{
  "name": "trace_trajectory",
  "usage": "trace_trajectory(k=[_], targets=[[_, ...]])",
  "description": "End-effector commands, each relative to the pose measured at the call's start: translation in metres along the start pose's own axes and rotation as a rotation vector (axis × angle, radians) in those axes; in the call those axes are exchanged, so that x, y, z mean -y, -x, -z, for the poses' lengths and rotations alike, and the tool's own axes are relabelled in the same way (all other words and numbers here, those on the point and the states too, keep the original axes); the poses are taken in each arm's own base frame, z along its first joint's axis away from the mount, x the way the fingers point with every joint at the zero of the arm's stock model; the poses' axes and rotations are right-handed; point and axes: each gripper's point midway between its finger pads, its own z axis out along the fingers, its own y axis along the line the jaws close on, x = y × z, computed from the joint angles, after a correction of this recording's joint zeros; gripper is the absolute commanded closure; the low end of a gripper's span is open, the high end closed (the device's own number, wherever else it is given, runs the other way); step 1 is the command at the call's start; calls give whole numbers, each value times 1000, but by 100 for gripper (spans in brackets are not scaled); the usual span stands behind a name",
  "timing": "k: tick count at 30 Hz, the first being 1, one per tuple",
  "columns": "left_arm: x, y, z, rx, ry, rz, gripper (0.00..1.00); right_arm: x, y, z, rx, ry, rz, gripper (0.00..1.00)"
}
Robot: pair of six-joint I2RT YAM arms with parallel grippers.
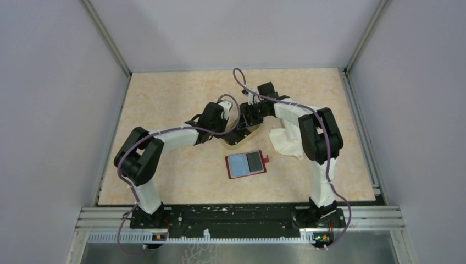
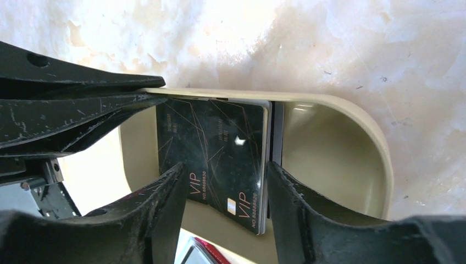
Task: Put the credit cards into the card holder
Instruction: Pick up the credit card from the storage box.
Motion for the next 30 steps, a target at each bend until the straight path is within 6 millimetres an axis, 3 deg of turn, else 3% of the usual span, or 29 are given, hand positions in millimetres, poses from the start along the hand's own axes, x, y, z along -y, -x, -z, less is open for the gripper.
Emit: trace_trajectory(k=[1,11,15,25,30], targets=[[0,28,3,81,7,14,100,-53,1,3,-3,219,-49,48],[0,33,1,82,15,10,100,-45,-4,0,-22,205,-72,75],[-1,34,-2,81,19,0,100,-46,-6,-1,-30,223,-78,76],[-6,38,-6,72,51,-13,100,-38,-17,-9,-82,216,-80,63],[-6,41,-7,73,50,-23,100,-17,-15,-10,-73,86,-53,62]])
